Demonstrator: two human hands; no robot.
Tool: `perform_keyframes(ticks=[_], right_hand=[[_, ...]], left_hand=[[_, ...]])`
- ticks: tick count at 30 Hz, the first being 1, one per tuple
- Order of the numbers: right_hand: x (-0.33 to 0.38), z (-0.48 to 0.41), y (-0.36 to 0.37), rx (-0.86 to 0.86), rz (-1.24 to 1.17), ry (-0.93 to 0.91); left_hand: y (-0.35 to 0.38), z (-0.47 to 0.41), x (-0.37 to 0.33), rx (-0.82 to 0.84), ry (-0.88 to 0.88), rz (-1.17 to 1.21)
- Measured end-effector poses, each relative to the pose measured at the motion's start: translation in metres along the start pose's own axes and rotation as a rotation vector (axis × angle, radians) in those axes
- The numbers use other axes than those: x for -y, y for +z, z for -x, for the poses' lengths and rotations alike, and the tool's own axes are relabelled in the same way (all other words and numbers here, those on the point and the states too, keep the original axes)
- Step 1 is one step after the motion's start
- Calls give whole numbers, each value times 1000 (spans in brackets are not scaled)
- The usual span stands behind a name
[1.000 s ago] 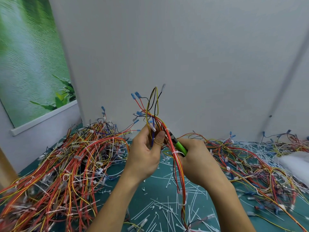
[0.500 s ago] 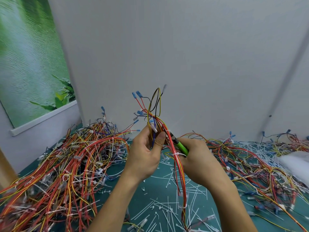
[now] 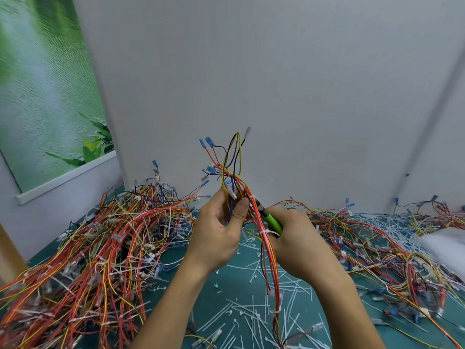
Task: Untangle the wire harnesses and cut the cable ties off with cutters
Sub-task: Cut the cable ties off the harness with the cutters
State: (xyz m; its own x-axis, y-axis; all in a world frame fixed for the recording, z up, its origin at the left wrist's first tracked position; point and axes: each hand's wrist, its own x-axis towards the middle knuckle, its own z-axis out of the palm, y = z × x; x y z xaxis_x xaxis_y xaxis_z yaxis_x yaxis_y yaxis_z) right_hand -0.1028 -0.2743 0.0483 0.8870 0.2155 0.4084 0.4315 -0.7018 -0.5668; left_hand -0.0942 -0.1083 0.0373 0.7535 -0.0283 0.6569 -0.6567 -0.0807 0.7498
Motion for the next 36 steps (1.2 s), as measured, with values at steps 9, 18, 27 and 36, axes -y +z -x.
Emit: perform_keyframes(ticks=[9, 18, 27, 36], right_hand=[[1, -1, 2, 10, -19, -7], [3, 1, 1, 16, -21, -10], [3, 1, 0, 16, -44, -2], [4, 1, 0, 29, -49, -5]], left_hand=[[-1, -1, -1, 11, -8, -18], [1, 1, -3, 10, -16, -15], [1, 1, -3, 11, -15, -46], [0, 1, -4, 10, -35, -25]])
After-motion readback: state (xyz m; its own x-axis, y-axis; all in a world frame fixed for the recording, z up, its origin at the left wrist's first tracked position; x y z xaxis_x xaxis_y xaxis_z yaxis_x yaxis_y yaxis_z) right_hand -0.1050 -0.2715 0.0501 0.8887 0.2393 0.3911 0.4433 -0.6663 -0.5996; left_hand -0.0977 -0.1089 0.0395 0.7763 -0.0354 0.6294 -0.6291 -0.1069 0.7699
